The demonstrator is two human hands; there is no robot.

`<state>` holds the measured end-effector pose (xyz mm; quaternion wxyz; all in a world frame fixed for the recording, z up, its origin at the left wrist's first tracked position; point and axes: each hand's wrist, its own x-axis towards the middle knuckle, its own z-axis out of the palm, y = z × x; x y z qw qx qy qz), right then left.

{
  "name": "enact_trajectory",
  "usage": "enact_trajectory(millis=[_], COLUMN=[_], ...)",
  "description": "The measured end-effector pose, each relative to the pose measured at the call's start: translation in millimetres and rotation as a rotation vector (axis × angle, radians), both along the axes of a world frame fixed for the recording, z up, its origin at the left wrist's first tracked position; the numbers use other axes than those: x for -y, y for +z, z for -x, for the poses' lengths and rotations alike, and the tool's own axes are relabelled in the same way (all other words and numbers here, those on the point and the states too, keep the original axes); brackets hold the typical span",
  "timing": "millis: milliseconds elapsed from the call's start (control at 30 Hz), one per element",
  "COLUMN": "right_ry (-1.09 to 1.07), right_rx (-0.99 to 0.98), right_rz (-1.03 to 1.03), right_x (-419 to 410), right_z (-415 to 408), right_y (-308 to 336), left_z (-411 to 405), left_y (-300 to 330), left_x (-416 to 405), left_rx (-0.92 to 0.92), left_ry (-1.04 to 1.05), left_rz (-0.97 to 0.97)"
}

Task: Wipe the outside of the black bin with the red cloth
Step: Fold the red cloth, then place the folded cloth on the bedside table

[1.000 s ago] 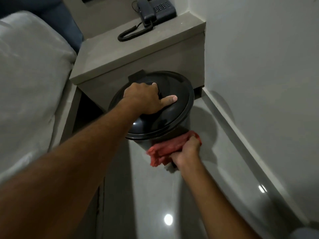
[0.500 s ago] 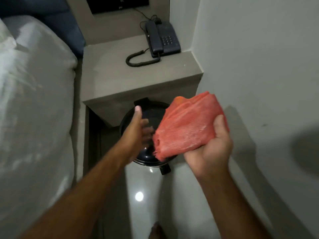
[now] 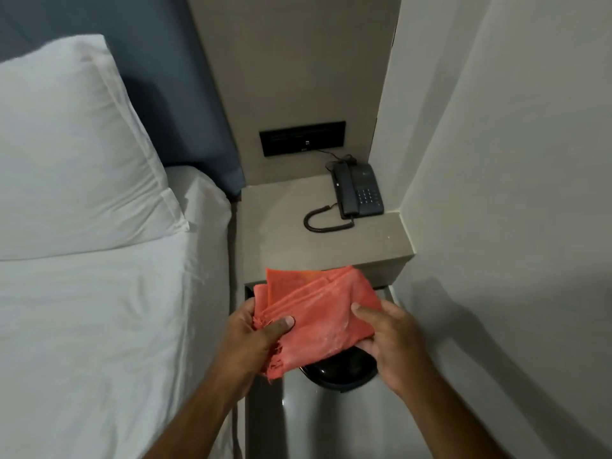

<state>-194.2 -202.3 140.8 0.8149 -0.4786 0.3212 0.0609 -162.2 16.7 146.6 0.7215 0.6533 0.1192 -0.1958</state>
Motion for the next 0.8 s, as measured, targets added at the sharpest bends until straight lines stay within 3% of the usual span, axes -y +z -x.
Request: enact_trajectory(millis=[133, 233, 300, 400, 533, 800], right_ry=[0.047, 0.142, 0.213, 0.246, 0.348, 0.715], right_rx=[-0.014, 0.037, 0.056, 0.013, -0.062, -0.173], right_rz=[0.318, 0.532, 0.62, 0.548, 0.495, 0.714], right_x=[-3.6, -1.7, 2.1, 7.6, 11.9, 6.8], right_z=[-29.9, -62.1, -86.2, -124.9, -182.0, -254.3], right_y=[-6.8, -17.1, -27.2, -50.9, -106.7, -189.2], left_z=[-34.6, -66.1, -85.6, -113.5, -157.5, -233.1], left_y=[-5.5, -9.8, -18.2, -40.9, -86.5, -185.7], left_x=[-1.5, 0.9, 5.6, 17.2, 19.5, 25.8], left_rx=[-0.041, -0.082, -0.09, -0.172, -0.242, -0.306], left_ry=[0.023, -0.095, -0.16, -0.004, 0.191, 0.27], left_rz=[-0.072, 0.029, -0.072, -0.284, -0.263, -0.394])
